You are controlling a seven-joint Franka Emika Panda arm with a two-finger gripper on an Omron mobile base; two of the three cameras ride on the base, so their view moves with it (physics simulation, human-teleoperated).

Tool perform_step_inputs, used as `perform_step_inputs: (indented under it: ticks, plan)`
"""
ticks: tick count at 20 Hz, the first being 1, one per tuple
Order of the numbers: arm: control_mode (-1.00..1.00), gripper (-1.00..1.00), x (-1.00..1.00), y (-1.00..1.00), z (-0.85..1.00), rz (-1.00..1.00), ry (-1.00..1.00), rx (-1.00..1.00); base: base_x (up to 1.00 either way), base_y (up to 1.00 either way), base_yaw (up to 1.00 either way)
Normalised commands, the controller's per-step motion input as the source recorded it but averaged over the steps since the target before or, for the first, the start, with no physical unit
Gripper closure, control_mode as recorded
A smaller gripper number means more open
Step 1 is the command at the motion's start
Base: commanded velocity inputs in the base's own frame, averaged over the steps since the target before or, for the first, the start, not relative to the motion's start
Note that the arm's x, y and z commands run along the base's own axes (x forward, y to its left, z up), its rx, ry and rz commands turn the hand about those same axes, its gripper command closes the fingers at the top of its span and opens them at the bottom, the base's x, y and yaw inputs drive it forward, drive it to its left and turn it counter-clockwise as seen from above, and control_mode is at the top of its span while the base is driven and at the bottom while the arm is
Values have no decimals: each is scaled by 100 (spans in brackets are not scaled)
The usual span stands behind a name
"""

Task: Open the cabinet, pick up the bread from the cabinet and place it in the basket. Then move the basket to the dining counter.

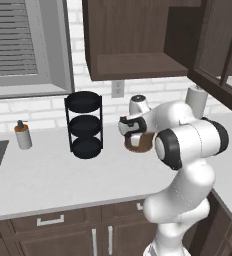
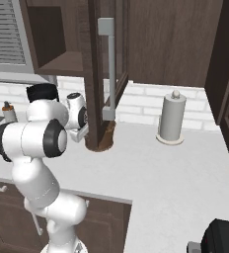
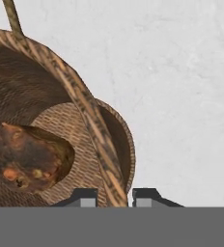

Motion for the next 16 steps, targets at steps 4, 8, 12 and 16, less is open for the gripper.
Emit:
perform_step_inputs:
  ticks: [4, 8, 12, 16]
  plan:
    - [-100, 100, -95, 52, 5, 0, 0, 0, 0, 0, 0]
    - [-100, 100, -100, 40, 21, 0, 0, 0, 0, 0, 0]
    - [-100, 100, -100, 17, 37, 0, -11, 0, 0, 0, 0]
    - [-100, 100, -100, 5, 68, 0, -7, -4, 0, 0, 0]
